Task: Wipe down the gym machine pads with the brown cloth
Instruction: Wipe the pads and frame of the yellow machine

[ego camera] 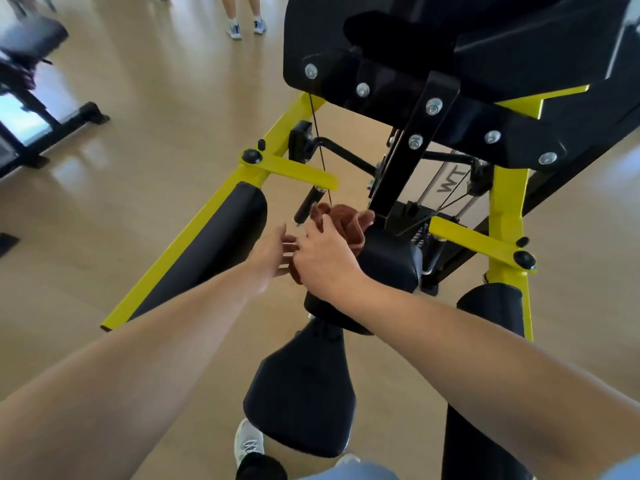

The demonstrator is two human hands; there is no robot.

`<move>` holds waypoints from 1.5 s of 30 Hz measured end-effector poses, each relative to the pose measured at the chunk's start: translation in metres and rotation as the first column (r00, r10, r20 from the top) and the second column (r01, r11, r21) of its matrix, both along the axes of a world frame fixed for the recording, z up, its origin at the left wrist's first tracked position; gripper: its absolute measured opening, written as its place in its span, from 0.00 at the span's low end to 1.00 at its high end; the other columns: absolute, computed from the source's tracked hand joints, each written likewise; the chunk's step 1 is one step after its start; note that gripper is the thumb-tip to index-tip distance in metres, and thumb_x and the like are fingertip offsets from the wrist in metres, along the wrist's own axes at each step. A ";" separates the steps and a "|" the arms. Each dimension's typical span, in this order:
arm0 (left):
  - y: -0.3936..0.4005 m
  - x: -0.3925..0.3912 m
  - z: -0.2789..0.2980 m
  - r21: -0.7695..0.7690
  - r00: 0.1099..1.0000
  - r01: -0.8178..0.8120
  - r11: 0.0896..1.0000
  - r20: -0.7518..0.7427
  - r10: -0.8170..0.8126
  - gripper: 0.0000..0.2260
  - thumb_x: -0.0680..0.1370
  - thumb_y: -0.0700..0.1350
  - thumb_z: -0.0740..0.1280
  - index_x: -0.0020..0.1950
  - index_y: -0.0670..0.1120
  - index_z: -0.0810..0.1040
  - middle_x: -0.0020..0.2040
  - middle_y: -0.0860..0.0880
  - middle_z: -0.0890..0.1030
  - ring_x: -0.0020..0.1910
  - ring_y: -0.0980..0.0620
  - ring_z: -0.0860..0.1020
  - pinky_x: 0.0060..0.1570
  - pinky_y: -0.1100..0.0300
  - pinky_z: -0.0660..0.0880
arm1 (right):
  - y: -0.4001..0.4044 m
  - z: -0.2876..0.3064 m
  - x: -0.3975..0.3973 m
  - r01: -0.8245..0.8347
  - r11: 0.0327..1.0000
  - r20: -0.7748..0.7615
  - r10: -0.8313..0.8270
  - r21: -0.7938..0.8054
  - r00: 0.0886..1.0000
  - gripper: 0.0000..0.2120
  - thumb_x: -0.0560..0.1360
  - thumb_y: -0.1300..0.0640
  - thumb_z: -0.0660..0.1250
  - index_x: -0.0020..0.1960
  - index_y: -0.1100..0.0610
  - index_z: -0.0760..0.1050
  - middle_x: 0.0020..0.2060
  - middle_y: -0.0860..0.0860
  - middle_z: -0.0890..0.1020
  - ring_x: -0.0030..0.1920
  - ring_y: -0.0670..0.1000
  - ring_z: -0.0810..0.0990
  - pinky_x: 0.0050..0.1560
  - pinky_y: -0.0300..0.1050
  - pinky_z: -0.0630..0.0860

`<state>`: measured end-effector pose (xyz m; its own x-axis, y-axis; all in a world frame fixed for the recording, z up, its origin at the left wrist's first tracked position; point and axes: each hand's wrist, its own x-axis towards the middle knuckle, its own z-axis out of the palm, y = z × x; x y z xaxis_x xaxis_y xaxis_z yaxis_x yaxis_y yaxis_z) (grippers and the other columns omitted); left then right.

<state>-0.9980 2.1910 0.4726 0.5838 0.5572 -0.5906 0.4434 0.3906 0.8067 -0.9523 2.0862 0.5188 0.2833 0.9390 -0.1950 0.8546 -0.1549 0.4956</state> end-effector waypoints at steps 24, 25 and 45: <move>-0.034 -0.014 -0.033 0.011 0.990 0.114 0.993 -0.079 -0.113 0.27 0.80 0.65 0.52 0.72 0.52 0.71 0.70 0.51 0.74 0.70 0.46 0.72 0.72 0.43 0.64 | -0.122 -0.014 0.019 0.661 0.399 -0.605 -0.275 0.635 0.747 0.22 0.79 0.39 0.63 0.71 0.44 0.72 0.72 0.45 0.69 0.76 0.52 0.60 0.69 0.64 0.69; -0.034 -0.021 -0.040 -0.019 0.990 0.107 0.994 -0.086 -0.109 0.27 0.80 0.65 0.52 0.72 0.51 0.71 0.69 0.50 0.75 0.68 0.46 0.73 0.72 0.43 0.65 | -0.115 -0.012 0.021 0.575 0.484 -0.526 -0.249 0.660 0.813 0.21 0.79 0.40 0.63 0.70 0.44 0.73 0.71 0.46 0.71 0.76 0.52 0.61 0.71 0.63 0.67; -0.015 -0.097 -0.147 -0.220 0.999 -0.014 0.975 -0.050 0.003 0.22 0.84 0.59 0.52 0.62 0.47 0.78 0.59 0.48 0.81 0.56 0.50 0.78 0.53 0.55 0.69 | 0.026 -0.096 -0.032 -0.022 0.839 0.120 0.104 -0.544 0.987 0.16 0.81 0.50 0.58 0.62 0.54 0.78 0.60 0.56 0.77 0.61 0.62 0.72 0.59 0.63 0.69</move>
